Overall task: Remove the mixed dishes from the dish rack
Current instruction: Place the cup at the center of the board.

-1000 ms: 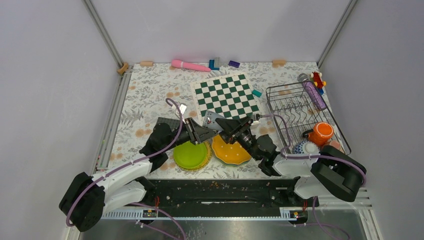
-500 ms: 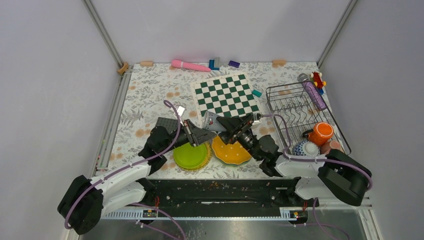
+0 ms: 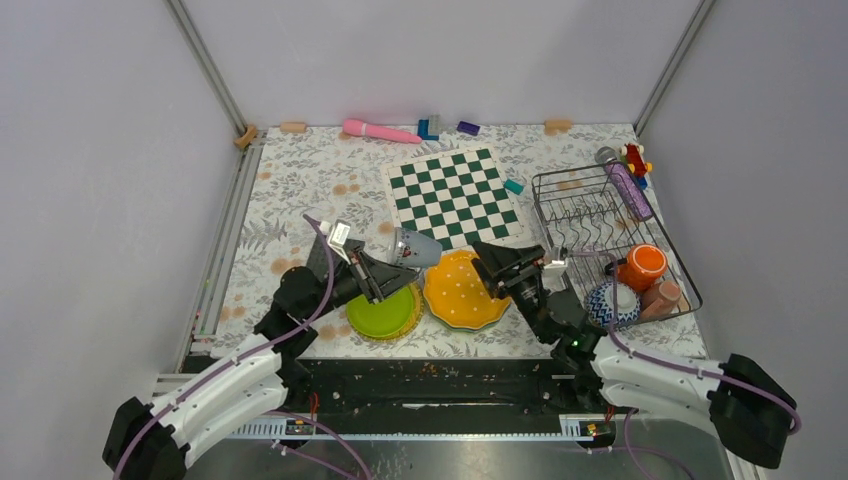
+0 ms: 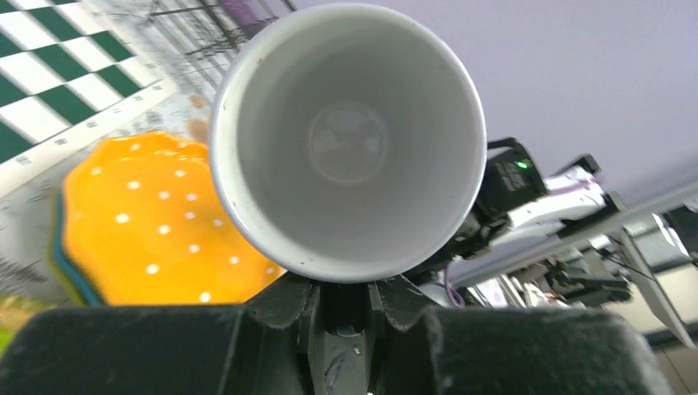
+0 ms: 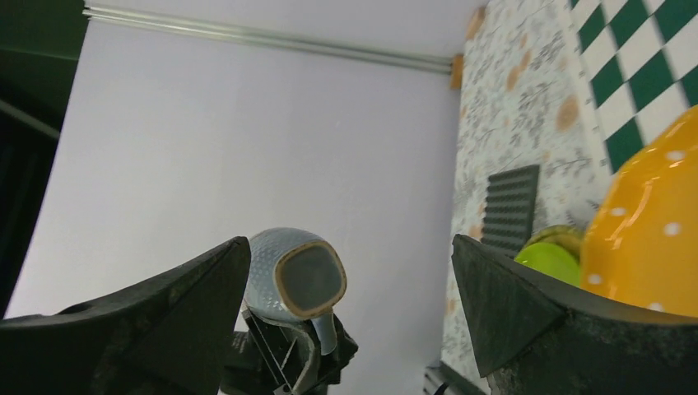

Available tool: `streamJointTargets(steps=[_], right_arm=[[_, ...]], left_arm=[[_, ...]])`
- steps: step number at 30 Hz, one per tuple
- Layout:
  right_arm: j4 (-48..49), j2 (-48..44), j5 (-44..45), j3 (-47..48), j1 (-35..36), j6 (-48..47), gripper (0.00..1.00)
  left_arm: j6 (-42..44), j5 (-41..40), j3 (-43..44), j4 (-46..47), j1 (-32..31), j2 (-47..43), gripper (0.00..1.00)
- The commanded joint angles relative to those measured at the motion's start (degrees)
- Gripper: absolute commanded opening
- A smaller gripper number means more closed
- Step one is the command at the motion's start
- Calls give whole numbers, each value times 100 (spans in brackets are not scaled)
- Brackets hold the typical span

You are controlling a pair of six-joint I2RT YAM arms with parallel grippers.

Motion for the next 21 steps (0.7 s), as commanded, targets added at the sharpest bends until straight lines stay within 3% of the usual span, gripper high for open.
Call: streamJointTargets(steps=[1, 7, 13, 21], right_arm=[[-1063, -871, 1066, -99, 23, -864, 100], [-3100, -2050, 1574, 78, 21, -1970, 100], [-3838, -2863, 1750, 27, 17, -2411, 100], [-4829, -3015, 1915, 385, 17, -3002, 100]], left_arm=[[435, -1030, 281, -1018, 0, -376, 0], [554, -2328, 653, -2580, 1, -460, 0], [446, -3348, 1047, -3727, 5, -154, 0], [496, -4412, 1503, -4338, 1, 634, 0]])
